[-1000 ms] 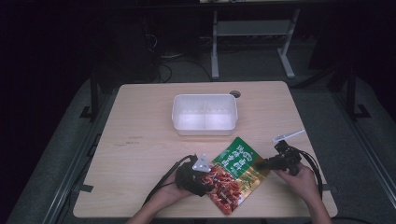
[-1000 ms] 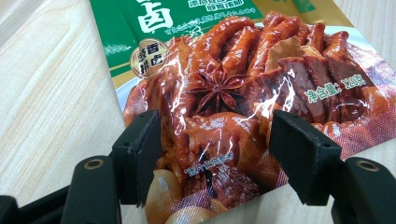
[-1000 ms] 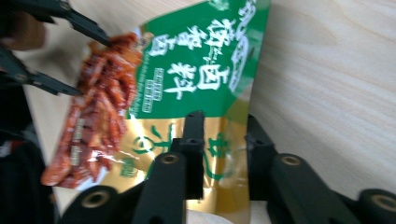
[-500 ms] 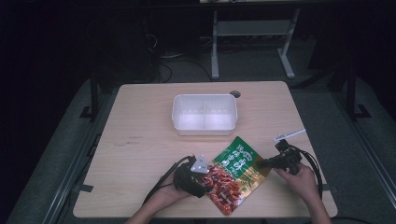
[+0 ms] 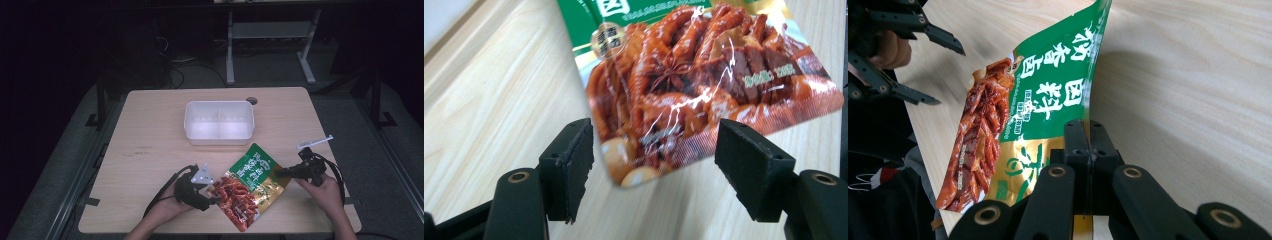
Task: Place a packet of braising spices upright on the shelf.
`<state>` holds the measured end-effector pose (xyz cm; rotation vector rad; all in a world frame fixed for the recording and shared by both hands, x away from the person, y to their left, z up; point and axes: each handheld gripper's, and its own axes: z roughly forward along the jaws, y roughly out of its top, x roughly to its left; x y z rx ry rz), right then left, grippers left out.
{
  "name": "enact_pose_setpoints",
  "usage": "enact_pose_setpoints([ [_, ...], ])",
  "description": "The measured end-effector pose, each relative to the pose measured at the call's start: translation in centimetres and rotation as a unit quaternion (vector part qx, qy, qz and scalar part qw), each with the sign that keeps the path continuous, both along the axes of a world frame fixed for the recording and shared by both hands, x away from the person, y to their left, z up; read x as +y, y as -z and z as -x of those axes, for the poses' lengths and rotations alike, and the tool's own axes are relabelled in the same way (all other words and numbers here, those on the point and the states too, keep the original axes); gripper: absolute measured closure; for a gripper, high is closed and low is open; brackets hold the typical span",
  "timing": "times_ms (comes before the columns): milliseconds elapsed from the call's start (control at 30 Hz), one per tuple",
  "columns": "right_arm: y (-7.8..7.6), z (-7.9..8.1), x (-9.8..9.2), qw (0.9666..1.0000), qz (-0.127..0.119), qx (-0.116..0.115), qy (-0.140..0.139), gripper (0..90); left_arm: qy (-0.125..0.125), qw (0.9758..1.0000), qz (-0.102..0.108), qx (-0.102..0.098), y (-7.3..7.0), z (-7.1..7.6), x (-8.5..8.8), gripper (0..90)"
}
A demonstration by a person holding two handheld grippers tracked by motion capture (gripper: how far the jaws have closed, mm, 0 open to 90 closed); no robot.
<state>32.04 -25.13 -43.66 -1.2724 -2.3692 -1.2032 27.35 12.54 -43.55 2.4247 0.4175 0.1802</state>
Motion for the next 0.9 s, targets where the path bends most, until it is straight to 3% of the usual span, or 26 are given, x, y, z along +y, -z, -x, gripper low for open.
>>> enact_pose_setpoints([
  [233,-1.7,0.0,0.9,0.9998,0.001,-0.016,-0.007,89.5,-0.021,0.9997,0.013,-0.006,-0.5,0.2,2.7,31.0],
  [567,-4.3,0.4,1.8,0.9991,-0.003,-0.036,-0.022,89.6,-0.055,0.9984,0.016,0.004,-0.2,0.4,6.6,30.0],
  [900,-7.4,0.7,3.5,0.9974,0.009,-0.059,-0.04,89.6,-0.081,0.9959,0.039,0.003,0.3,0.4,8.6,27.3],
])
